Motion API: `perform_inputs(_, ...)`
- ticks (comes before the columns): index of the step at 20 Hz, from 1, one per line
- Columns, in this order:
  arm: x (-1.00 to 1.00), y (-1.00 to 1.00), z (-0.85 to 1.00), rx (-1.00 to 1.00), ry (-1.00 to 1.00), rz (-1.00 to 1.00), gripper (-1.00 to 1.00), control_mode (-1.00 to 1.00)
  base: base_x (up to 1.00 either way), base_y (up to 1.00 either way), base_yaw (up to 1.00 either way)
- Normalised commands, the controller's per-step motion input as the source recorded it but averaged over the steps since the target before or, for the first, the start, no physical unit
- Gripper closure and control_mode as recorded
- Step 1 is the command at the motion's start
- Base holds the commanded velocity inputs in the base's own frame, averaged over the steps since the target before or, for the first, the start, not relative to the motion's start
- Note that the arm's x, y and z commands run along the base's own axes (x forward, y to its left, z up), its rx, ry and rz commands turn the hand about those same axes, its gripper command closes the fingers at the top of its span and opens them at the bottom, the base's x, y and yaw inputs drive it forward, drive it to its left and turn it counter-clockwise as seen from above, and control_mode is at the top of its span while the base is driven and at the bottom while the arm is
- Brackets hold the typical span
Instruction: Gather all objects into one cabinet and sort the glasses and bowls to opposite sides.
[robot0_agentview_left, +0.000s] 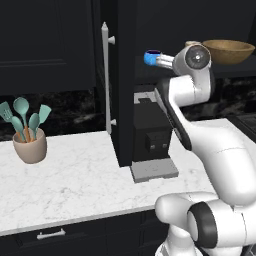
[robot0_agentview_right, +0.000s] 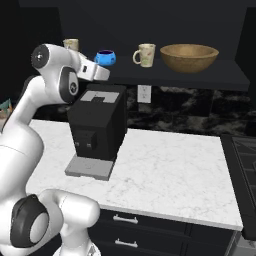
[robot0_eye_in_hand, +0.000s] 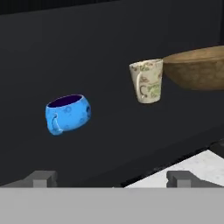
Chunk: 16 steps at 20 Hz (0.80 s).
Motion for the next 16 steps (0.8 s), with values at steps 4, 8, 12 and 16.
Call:
perform_inputs(4,0.00,-0.67,0.13,0.05,0.01,-0.23,-1.00,-1.00,0.00,0.00,0.00)
perform_inputs(8,-0.16,-0.58,0.05,0.01,0.01,-0.19,-1.00,-1.00,0.00,0.00,0.00)
perform_inputs(12,-0.10,-0.42,0.00,0.00,0.03,-0.17,-1.00,-1.00,0.00,0.00,0.00)
perform_inputs(16,-0.01,-0.31,0.00,0.00,0.01,-0.12,-1.00,-1.00,0.00,0.00,0.00)
